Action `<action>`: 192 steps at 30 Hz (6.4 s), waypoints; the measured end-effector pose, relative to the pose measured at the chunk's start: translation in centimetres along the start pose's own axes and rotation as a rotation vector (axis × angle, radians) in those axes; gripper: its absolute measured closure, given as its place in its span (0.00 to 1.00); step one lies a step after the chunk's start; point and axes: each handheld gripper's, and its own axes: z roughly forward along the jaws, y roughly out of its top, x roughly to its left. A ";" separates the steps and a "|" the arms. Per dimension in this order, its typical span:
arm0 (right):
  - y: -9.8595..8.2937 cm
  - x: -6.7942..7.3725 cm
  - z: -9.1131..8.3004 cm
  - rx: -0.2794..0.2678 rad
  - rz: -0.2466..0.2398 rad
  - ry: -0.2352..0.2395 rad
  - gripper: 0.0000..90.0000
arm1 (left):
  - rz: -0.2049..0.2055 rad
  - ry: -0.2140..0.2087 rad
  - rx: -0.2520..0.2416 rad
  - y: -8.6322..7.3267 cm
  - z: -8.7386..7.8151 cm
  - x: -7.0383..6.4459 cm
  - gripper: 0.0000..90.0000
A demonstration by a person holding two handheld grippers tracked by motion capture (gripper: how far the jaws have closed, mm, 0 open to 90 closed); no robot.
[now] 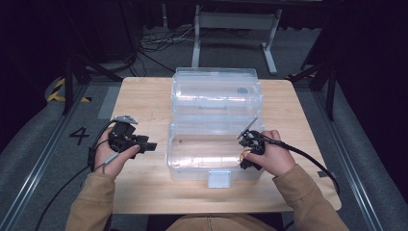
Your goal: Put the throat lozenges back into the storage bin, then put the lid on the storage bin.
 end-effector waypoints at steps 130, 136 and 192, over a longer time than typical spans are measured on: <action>3.7 -5.3 -12.5 -0.693 -0.256 0.063 0.40 | 0.125 -0.127 -0.045 1.4 0.5 -4.2 0.51; 5.8 -5.7 -12.0 -0.677 -0.285 0.062 0.45 | 0.134 -0.138 -0.039 1.5 0.7 -4.5 0.51; 9.4 -7.1 -8.9 -0.555 -0.290 0.202 0.89 | 0.325 -0.274 0.157 1.9 6.2 -10.0 0.54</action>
